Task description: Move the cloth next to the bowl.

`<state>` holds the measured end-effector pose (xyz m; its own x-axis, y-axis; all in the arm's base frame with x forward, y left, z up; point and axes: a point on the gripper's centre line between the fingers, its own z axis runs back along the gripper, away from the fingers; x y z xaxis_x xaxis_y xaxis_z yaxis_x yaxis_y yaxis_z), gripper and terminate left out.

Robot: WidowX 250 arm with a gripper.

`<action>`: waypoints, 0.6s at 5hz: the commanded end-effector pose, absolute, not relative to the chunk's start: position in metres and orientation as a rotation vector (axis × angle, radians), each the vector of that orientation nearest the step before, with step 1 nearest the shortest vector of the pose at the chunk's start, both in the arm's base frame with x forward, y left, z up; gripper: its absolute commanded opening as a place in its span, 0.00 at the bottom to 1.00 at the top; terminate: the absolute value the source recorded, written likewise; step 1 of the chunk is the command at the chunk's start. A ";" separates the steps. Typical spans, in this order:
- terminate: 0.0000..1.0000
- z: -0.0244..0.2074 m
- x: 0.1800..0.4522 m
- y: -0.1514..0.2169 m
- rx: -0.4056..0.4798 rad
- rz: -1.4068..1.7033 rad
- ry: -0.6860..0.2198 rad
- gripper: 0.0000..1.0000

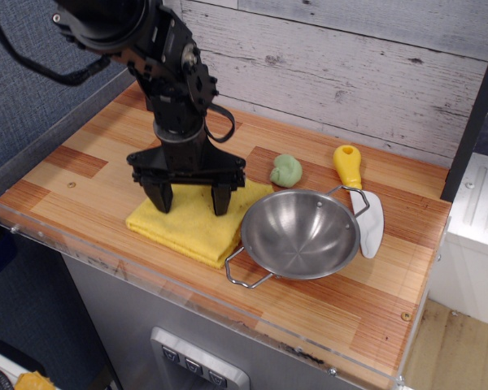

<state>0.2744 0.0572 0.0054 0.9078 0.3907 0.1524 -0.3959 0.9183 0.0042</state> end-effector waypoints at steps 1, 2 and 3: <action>0.00 0.007 0.250 0.036 0.030 0.359 -0.144 1.00; 0.00 0.006 0.248 0.032 0.034 0.351 -0.144 1.00; 0.00 0.013 0.255 0.036 0.031 0.368 -0.159 1.00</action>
<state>0.2560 0.0356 0.0082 0.9205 0.3637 0.1429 -0.3679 0.9299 0.0029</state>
